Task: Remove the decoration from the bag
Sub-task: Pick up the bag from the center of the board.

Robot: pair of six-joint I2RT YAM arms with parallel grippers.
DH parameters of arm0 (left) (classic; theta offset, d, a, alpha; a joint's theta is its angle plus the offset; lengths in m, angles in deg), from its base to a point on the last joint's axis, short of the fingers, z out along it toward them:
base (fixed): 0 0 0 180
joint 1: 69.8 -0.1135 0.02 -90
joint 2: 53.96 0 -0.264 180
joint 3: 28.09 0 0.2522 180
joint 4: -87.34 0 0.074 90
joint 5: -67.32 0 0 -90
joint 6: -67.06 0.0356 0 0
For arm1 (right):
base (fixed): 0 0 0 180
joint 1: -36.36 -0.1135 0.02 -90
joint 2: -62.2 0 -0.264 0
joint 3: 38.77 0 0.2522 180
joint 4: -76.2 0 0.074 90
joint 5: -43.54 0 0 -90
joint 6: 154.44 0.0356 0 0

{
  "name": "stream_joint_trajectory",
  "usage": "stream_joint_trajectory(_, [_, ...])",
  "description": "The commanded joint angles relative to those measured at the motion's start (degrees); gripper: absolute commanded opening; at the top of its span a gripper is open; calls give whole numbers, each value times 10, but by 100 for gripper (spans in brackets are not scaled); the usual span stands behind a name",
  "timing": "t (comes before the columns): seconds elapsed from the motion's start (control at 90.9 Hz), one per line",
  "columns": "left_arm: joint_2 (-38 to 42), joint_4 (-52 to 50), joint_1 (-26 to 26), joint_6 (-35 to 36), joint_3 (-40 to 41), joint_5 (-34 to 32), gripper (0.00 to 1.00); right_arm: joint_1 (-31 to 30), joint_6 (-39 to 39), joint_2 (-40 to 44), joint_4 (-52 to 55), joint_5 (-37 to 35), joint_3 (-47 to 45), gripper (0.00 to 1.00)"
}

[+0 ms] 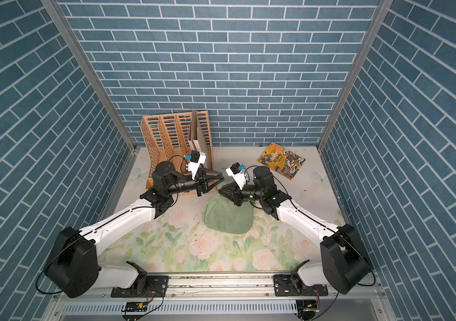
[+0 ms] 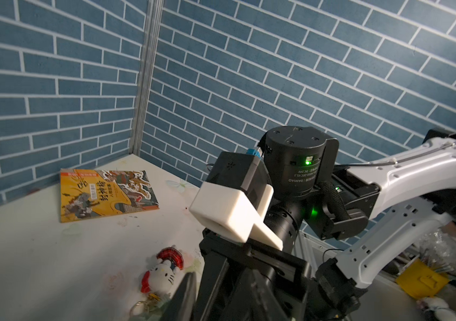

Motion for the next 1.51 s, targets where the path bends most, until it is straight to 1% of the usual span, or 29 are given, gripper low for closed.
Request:
stream_joint_trajectory(0.0, [1,16,-4,-9,3,-19,48,1,18,15,10,-20,18,13])
stream_joint_trajectory(0.121, [16,13,-7,-9,37,-49,63,1,20,14,19,-39,19,13])
stream_joint_trajectory(0.253, [62,21,-7,23,100,-89,72,1,29,15,23,-52,24,14])
stream_joint_trajectory(0.352, [90,77,-6,30,158,-100,73,1,40,14,31,-54,31,14])
stream_joint_trajectory(0.44, [96,109,-4,30,181,-104,73,1,52,12,43,-50,40,14])
stream_joint_trajectory(0.627, [76,110,-1,68,193,-109,72,1,69,9,63,-36,52,14])
stream_joint_trajectory(0.858, [35,114,18,94,170,-100,68,0,97,3,61,-9,59,14])
stream_joint_trajectory(0.979, [12,135,19,92,169,-84,60,-1,105,2,59,6,57,14])
stream_joint_trajectory(1.166, [-4,139,19,92,157,-74,41,-1,100,1,77,22,60,14])
stream_joint_trajectory(1.243, [-7,132,20,99,153,-79,30,-1,88,-2,101,30,68,15])
stream_joint_trajectory(1.309, [-7,115,19,110,145,-94,13,-1,75,-3,126,32,74,16])
stream_joint_trajectory(1.364, [-6,98,19,120,137,-107,1,-1,65,-2,140,34,75,17])
stream_joint_trajectory(1.441, [1,76,19,131,131,-119,0,0,47,-2,167,28,79,18])
stream_joint_trajectory(1.496, [8,64,18,136,130,-123,0,0,29,-1,190,10,83,19])
